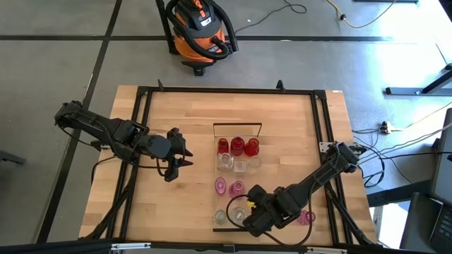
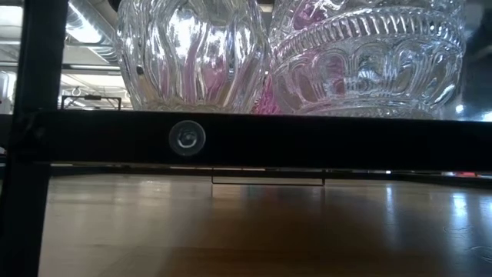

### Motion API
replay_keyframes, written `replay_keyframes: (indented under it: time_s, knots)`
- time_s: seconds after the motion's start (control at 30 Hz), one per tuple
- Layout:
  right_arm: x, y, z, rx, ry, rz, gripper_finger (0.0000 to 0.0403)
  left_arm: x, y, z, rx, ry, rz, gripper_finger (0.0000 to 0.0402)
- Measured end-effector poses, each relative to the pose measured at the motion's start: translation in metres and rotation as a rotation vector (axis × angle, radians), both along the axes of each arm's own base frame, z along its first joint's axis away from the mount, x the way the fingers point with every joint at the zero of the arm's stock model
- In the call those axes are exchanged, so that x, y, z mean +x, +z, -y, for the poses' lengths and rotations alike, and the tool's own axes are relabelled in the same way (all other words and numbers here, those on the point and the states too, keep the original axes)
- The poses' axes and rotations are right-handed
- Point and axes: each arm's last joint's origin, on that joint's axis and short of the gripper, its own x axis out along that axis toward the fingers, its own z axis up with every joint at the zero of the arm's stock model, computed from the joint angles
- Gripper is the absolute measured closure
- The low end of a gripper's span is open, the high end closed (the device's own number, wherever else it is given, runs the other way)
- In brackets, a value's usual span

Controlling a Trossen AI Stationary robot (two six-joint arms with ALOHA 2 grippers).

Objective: Sort vases onto shelf
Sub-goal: Put the transparent vase on the shelf aligned with the other transparent vases

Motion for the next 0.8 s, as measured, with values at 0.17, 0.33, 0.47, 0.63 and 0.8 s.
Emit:
replay_keyframes:
  time_s: [0.17, 0.33, 0.47, 0.63, 0.8]
  knots:
    - [0.000, 0.000, 0.000, -0.004, -0.004, 0.004, 0.0291, 0.000, 0.000, 0.000, -0.001, 0.001, 0.000, 0.0259]
    - [0.000, 0.001, 0.000, 0.002, -0.021, 0.006, 0.0290, 0.000, 0.000, 0.000, -0.001, 0.001, 0.000, 0.0259]
    - [-0.002, 0.005, 0.001, 0.012, -0.021, 0.011, 0.0290, 0.000, 0.000, 0.000, 0.001, -0.001, 0.000, 0.0259]
    - [-0.005, 0.011, 0.003, 0.025, -0.029, 0.018, 0.0290, 0.000, 0.000, 0.000, 0.003, -0.003, 0.000, 0.0259]
    - [-0.009, 0.020, 0.007, 0.042, -0.041, 0.036, 0.0290, 0.000, 0.000, 0.000, 0.004, -0.003, 0.000, 0.0259]
